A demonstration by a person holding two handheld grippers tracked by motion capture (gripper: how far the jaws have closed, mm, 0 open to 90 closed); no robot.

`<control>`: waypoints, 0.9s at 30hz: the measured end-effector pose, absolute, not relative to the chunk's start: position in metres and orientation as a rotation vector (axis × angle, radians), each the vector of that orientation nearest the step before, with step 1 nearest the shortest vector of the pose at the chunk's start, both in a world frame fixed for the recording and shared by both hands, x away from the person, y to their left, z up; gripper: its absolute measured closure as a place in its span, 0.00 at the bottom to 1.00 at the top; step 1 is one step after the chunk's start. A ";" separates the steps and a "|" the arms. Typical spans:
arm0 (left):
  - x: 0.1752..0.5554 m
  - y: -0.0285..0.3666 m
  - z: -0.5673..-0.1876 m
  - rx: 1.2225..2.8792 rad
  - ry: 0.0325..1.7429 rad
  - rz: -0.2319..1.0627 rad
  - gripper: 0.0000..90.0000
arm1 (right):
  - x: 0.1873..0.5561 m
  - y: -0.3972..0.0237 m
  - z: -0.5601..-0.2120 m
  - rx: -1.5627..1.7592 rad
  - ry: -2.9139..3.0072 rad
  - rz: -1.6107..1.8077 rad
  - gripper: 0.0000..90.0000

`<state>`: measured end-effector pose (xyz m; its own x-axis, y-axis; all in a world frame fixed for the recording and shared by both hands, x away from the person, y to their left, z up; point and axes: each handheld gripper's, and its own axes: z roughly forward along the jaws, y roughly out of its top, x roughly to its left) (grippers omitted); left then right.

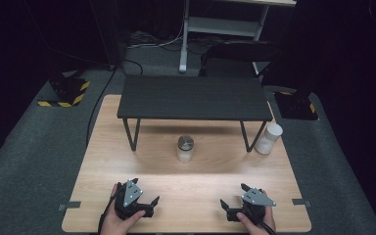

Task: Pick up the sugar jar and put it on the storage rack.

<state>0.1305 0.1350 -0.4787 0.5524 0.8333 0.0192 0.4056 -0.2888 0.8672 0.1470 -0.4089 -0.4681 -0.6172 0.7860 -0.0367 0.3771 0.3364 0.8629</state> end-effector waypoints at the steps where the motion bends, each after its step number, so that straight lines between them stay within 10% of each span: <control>1: 0.130 0.135 -0.479 1.897 1.008 0.604 0.01 | 0.148 -0.409 -0.468 1.024 2.155 1.213 0.02; 27: 0.126 0.139 -0.481 1.872 1.015 0.591 0.01 | 0.146 -0.422 -0.469 1.073 2.123 1.234 0.01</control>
<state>0.1263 0.1385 -0.4806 0.5491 0.8357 -0.0073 0.4067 -0.2596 0.8759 0.1457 -0.4217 -0.4691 -0.5914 0.8064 -0.0039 0.3959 0.2946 0.8698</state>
